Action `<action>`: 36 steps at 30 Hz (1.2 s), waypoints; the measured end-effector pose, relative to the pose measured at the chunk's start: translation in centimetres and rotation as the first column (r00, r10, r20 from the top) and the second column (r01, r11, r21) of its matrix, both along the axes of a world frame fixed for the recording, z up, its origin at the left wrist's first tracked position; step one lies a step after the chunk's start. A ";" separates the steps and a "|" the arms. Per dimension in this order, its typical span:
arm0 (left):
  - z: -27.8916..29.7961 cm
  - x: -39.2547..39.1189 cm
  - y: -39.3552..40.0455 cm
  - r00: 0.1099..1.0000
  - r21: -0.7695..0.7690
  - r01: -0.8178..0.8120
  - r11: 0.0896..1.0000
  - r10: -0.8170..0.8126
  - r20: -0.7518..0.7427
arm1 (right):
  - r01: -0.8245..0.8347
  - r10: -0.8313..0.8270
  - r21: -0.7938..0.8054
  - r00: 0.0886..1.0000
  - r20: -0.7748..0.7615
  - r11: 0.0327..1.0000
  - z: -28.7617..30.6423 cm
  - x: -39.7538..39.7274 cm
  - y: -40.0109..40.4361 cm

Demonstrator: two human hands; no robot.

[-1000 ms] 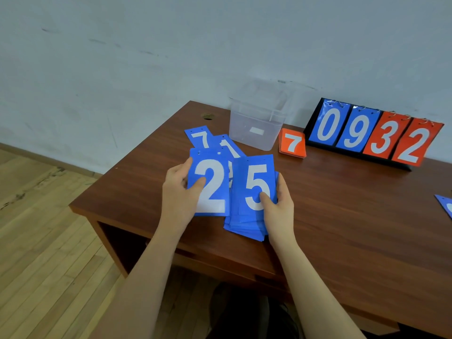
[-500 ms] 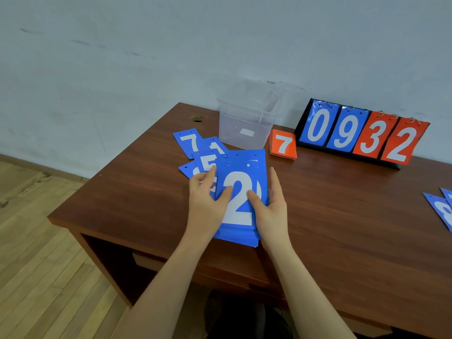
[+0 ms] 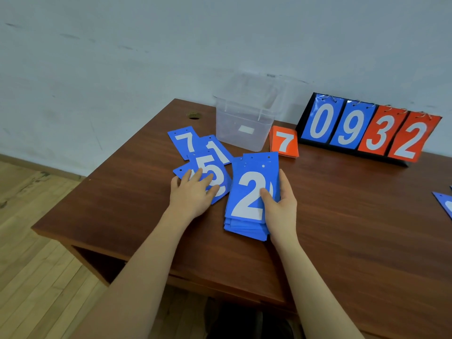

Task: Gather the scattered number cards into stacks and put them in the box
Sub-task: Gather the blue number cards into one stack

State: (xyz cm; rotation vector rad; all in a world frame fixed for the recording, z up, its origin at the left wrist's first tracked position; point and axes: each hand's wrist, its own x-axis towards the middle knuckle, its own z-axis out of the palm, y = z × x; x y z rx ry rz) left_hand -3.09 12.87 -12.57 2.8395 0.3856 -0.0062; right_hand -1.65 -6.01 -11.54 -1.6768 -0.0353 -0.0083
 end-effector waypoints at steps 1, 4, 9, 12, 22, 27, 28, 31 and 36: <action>0.0 -0.4 0.0 0.999 -0.026 0.003 1.000 -0.002 0.036 | 0.008 -0.008 0.003 1.000 -0.003 1.000 0.0 -0.1 -0.1; -0.1 -2.8 -0.2 0.953 -0.110 0.002 0.994 0.031 0.302 | 0.018 -0.018 0.002 1.000 -0.011 1.000 -0.2 -0.6 -0.2; -0.9 -5.1 -0.5 0.910 -0.159 -0.057 0.986 0.117 0.398 | -0.009 0.009 -0.018 1.000 -0.007 1.000 -0.5 -1.8 0.0; -0.7 -4.7 -1.0 0.949 -0.171 -0.177 0.969 0.214 0.230 | -0.009 0.009 -0.032 1.000 -0.001 0.999 -0.4 -2.0 -0.1; -0.2 -3.8 -1.6 0.939 -0.218 -0.112 0.970 0.175 0.295 | -0.005 0.004 -0.033 1.000 -0.021 0.999 -0.4 -2.2 -0.5; 0.7 -4.6 -1.6 0.797 -0.436 0.065 0.897 0.217 0.564 | 0.034 -0.034 -0.003 0.999 -0.006 0.999 -0.2 -2.0 -0.4; 0.9 -4.8 -1.5 0.768 -0.466 0.075 0.882 0.247 0.591 | 0.041 -0.041 -0.002 0.999 -0.004 0.999 -0.2 -1.9 -0.4; 2.1 -5.3 -1.5 0.722 -0.624 0.110 0.773 0.370 0.585 | 0.051 -0.051 0.017 0.999 -0.001 0.999 -0.1 -1.8 -0.4; 2.8 -5.6 -3.8 0.754 -0.614 0.222 0.758 0.266 0.601 | 0.010 -0.011 0.127 1.000 0.004 0.992 0.1 -2.3 0.2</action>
